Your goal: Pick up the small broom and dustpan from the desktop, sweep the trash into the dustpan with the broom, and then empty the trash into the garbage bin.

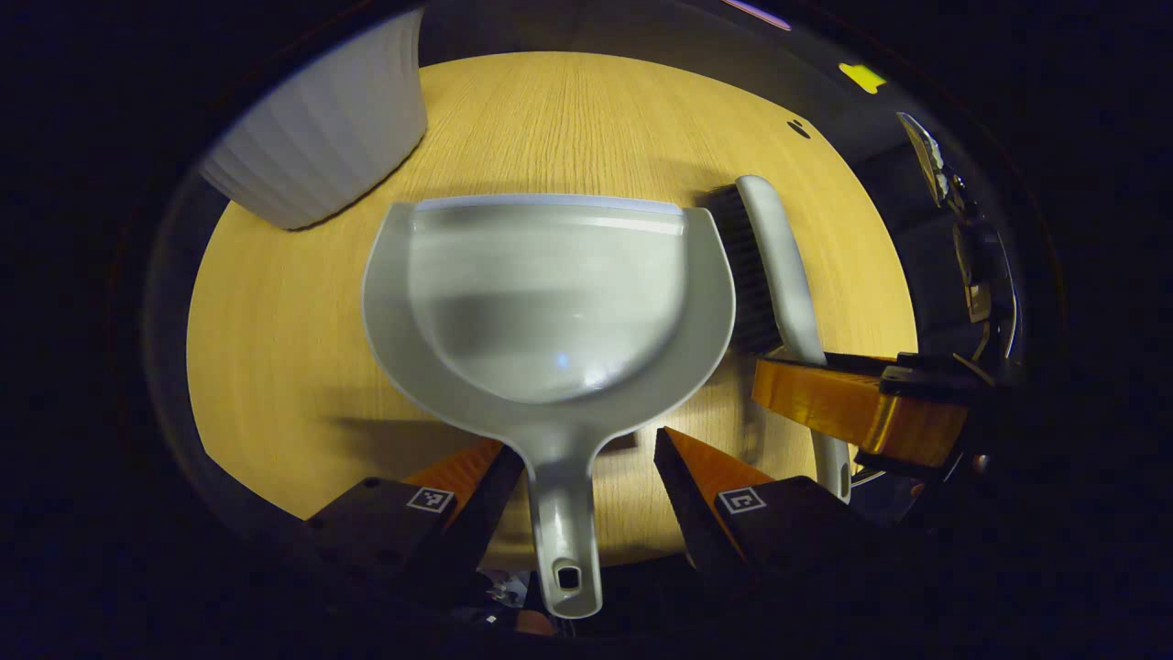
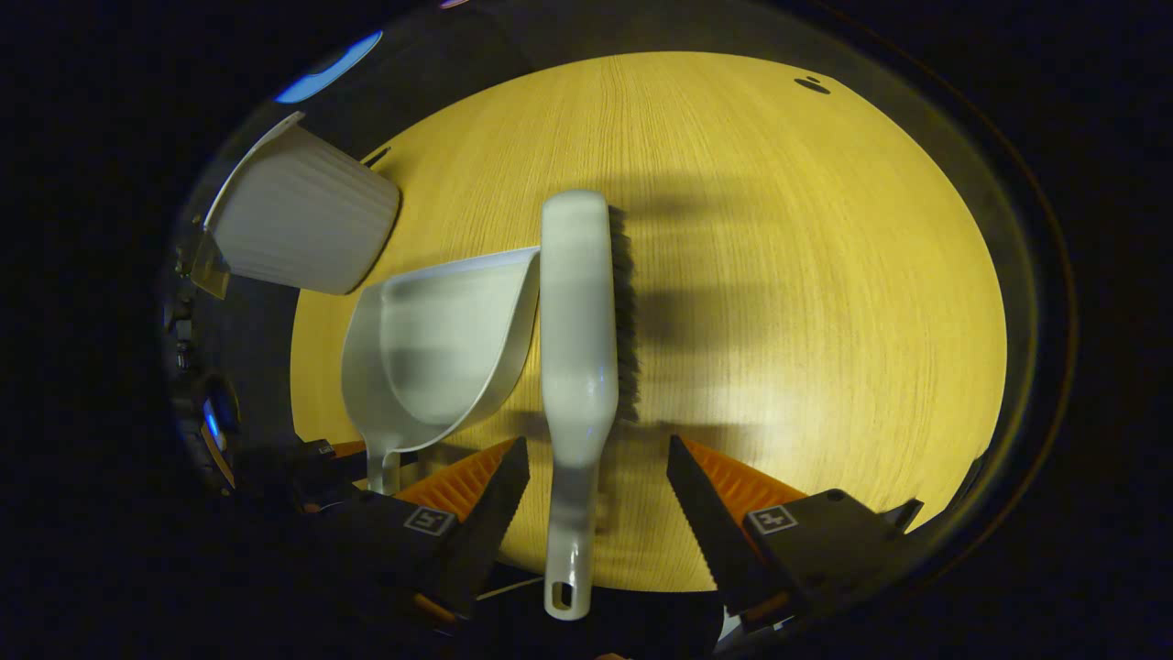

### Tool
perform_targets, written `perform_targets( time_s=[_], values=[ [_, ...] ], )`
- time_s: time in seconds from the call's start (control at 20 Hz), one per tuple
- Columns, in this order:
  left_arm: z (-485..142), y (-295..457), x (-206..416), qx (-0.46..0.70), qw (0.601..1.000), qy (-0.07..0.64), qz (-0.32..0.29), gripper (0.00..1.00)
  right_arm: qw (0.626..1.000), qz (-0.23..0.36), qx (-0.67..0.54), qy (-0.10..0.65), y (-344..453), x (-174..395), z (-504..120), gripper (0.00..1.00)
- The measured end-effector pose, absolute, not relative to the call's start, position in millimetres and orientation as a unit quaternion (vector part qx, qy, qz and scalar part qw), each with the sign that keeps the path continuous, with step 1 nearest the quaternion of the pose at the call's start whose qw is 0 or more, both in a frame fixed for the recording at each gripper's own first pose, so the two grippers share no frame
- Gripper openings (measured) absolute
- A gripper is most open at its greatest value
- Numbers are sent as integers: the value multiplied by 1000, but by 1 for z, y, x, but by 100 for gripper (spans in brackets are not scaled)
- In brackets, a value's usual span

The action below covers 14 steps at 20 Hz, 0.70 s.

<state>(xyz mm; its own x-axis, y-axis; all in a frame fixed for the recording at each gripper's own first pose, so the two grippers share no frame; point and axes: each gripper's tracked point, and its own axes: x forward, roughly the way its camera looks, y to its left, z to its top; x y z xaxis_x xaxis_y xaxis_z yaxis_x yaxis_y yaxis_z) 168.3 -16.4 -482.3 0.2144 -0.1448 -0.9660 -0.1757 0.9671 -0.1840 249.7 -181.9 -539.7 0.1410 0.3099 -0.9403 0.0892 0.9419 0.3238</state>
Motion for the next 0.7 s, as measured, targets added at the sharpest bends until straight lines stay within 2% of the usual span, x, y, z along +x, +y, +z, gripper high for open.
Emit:
perform_targets(
  time_s=[0.25,0.4,0.55,0.7],
  values=[
    [-435,-14,170,-111,806,582,-19,87,803,46,173,568,-203,260,-476,99],
    [-389,-10,175,-95,839,534,-36,87,860,25,175,479,-216,284,-413,99],
    [-324,-13,183,-72,894,437,-70,87,927,-6,142,347,-232,316,-334,99],
    [-245,-9,192,-45,949,305,-69,86,968,-27,127,214,-233,338,-258,98]
  ],
)
